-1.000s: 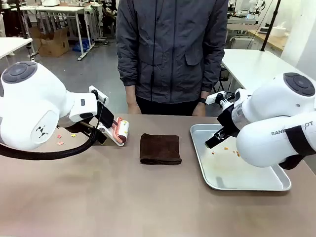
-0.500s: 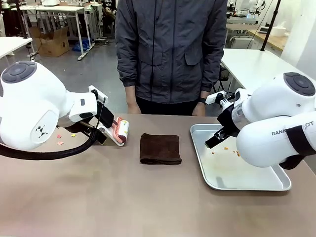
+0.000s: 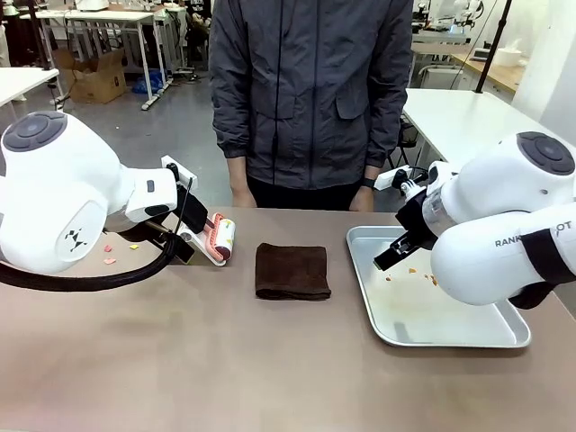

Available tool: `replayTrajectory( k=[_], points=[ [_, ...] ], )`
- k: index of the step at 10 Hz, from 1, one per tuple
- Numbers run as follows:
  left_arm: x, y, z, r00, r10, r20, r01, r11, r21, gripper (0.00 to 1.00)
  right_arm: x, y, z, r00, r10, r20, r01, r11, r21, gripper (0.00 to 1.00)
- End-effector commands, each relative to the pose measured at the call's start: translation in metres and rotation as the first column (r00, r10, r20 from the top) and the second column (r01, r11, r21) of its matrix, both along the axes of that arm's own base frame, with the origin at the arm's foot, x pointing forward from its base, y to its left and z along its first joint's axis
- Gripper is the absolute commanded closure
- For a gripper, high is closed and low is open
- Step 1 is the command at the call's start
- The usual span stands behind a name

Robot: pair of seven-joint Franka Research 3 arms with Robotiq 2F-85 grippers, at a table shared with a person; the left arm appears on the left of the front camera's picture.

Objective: Clean the surface of the table.
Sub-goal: Hold the Lint Roller with your left hand and the towel with your right hand.

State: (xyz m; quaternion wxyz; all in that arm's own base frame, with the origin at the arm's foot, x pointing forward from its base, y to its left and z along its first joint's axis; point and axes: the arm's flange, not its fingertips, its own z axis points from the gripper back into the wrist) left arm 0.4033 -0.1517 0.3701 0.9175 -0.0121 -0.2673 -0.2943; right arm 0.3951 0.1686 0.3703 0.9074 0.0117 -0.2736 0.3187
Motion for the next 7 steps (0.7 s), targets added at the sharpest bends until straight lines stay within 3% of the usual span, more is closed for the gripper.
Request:
replayTrajectory(
  k=[1,6,7],
  points=[
    [-0.0001,-0.0001,0.0,1.0,0.0,0.0,0.0,1.0,0.0,0.0,0.0,-0.0001,0.0001,1.0,0.0,0.0,0.0,1.0,0.001,0.0],
    [-0.0001,-0.0001,0.0,1.0,0.0,0.0,0.0,1.0,0.0,0.0,0.0,0.0,0.0,1.0,0.0,0.0,0.0,1.0,0.0,0.0],
    [0.0,0.0,0.0,1.0,0.0,0.0,0.0,1.0,0.0,0.0,-0.0005,0.0003,0.0062,0.993,-0.076,-0.085,0.075,0.997,-0.014,0.0]
  ],
)
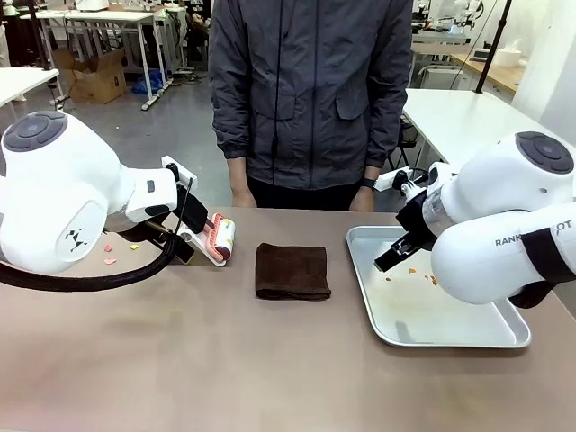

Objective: Clean the surface of the table.
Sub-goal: Hold the Lint Roller with your left hand and the towel with your right hand.

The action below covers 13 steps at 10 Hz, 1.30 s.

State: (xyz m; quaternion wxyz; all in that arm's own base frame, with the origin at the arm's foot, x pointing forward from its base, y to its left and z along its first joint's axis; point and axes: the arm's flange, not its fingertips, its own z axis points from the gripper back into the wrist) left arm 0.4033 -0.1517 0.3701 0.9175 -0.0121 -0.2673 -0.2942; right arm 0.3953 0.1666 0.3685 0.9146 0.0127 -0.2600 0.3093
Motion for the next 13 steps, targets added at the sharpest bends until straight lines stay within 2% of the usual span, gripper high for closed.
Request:
replayTrajectory(
  k=[1,2,3,5,6,7,9,11,13],
  points=[
    [-0.006,-0.001,0.013,0.995,0.027,-0.094,-0.031,0.999,-0.042,0.0,-0.004,0.001,0.018,0.981,-0.112,-0.158,0.117,0.993,0.02,0.0],
    [-0.015,0.0,0.026,0.98,0.076,-0.181,-0.088,0.994,-0.059,0.0,-0.01,-0.005,0.031,0.945,-0.14,-0.295,0.154,0.988,0.024,0.0],
    [-0.024,0.0,0.039,0.965,0.101,-0.244,-0.127,0.987,-0.095,0.0,-0.017,-0.011,0.046,0.921,-0.156,-0.357,0.189,0.98,0.06,0.0],
    [-0.041,0.008,0.061,0.936,0.077,-0.344,-0.152,0.968,-0.197,0.0,-0.033,-0.033,0.067,0.879,-0.121,-0.46,0.211,0.966,0.148,0.0],
    [-0.049,0.022,0.077,0.919,0.001,-0.394,-0.126,0.948,-0.292,0.0,-0.046,-0.05,0.076,0.851,-0.059,-0.521,0.201,0.954,0.221,0.0],
    [-0.058,0.044,0.093,0.923,-0.035,-0.383,-0.115,0.925,-0.361,0.0,-0.061,-0.071,0.087,0.843,-0.019,-0.537,0.219,0.924,0.312,0.0],
    [-0.073,0.101,0.121,0.937,-0.069,-0.343,-0.121,0.856,-0.502,0.0,-0.097,-0.121,0.104,0.873,0.047,-0.486,0.239,0.827,0.509,0.0],
    [-0.076,0.167,0.125,0.942,-0.031,-0.335,-0.191,0.771,-0.608,0.0,-0.126,-0.179,0.108,0.892,-0.007,-0.452,0.328,0.698,0.636,0.0],
    [-0.08,0.232,0.113,0.936,0.036,-0.35,-0.285,0.665,-0.69,0.0,-0.135,-0.233,0.096,0.887,-0.058,-0.457,0.408,0.561,0.72,0.0]
  ],
)
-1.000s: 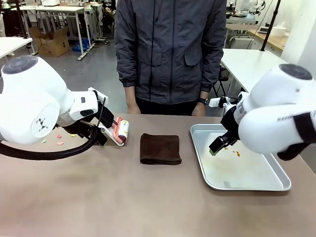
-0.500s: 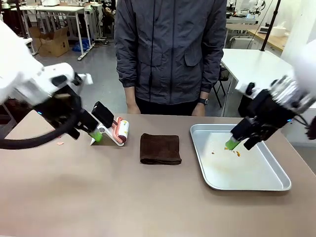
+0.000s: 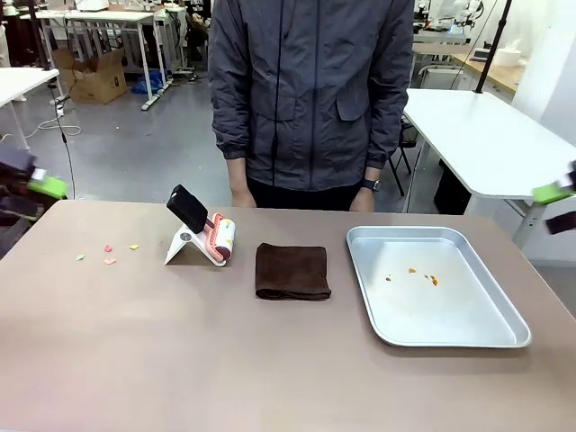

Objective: Clean the surface of the table.
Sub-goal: Hold the Lint Roller with your left hand and the towel with your right hand.

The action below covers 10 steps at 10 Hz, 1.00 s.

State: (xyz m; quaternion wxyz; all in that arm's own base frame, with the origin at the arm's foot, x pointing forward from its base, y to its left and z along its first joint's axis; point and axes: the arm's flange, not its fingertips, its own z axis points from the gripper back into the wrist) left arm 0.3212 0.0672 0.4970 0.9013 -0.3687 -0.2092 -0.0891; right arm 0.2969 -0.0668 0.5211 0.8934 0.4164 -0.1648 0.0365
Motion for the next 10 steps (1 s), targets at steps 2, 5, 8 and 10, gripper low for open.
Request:
replayTrajectory(
  k=[2,5,8,10],
  points=[
    [0.005,0.051,-0.037,0.989,0.143,-0.043,-0.148,0.969,-0.196,0.0,-0.035,-0.044,-0.079,0.977,-0.209,0.039,0.195,0.953,0.231,0.0],
    [-0.007,0.052,-0.071,0.966,0.24,-0.097,-0.258,0.909,-0.327,0.0,-0.033,-0.066,-0.107,0.964,-0.266,0.014,0.25,0.922,0.296,0.0],
    [-0.008,0.039,-0.077,0.934,0.334,-0.125,-0.357,0.879,-0.318,0.0,-0.035,-0.067,-0.109,0.935,-0.354,0.028,0.337,0.909,0.245,0.0],
    [0.015,0.074,-0.065,0.945,0.289,-0.155,-0.325,0.883,-0.338,0.0,0.004,-0.118,-0.084,0.957,-0.289,-0.03,0.286,0.917,0.279,0.0]
  ],
)
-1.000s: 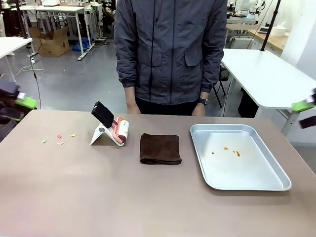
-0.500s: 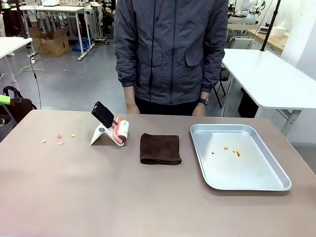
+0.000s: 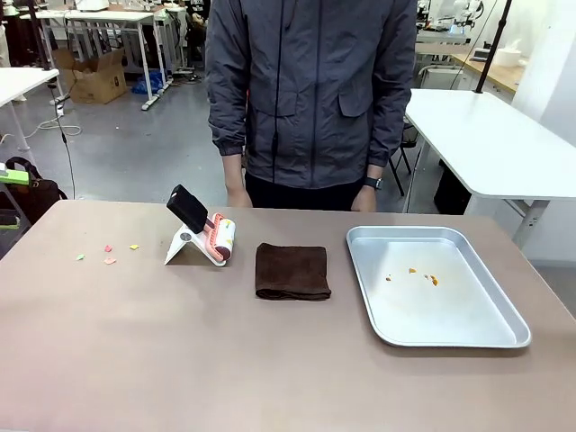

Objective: Clean the surface of the table.
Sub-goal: Hold the Lint Roller with your left hand and the towel with your right hand.

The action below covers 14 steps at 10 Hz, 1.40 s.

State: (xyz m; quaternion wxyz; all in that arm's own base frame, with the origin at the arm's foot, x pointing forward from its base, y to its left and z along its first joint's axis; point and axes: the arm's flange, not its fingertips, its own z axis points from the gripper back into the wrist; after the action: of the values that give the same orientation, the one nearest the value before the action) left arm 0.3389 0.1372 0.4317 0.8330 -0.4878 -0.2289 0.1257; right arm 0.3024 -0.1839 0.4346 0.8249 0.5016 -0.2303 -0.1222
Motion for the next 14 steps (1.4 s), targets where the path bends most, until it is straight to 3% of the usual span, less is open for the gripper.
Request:
replayTrajectory(
  k=[1,4,7,10,12,14],
  points=[
    [-0.003,0.004,0.001,1.0,-0.02,0.021,0.02,1.0,-0.004,0.0,-0.002,-0.001,0.003,1.0,0.01,0.015,-0.01,1.0,0.015,0.0],
    [-0.003,0.002,0.001,1.0,-0.004,-0.003,0.004,1.0,-0.004,0.0,-0.002,0.001,0.001,1.0,0.007,-0.004,-0.007,1.0,0.003,0.0],
    [0.013,-0.025,0.033,0.996,-0.079,0.044,0.073,0.989,0.125,0.0,0.009,0.058,0.033,0.998,0.052,0.043,-0.041,0.974,-0.222,0.0],
    [0.061,-0.078,0.056,0.973,-0.231,0.009,0.221,0.94,0.258,0.0,0.048,0.157,0.059,0.954,0.296,0.033,-0.254,0.865,-0.433,0.0],
    [0.089,-0.11,0.056,0.956,-0.291,-0.041,0.289,0.906,0.309,0.0,0.071,0.219,0.066,0.928,0.372,0.013,-0.305,0.781,-0.544,0.0],
    [0.123,-0.14,0.048,0.947,-0.299,-0.117,0.321,0.875,0.362,0.0,0.084,0.292,0.065,0.916,0.4,-0.036,-0.348,0.743,-0.572,0.0]
  ],
)
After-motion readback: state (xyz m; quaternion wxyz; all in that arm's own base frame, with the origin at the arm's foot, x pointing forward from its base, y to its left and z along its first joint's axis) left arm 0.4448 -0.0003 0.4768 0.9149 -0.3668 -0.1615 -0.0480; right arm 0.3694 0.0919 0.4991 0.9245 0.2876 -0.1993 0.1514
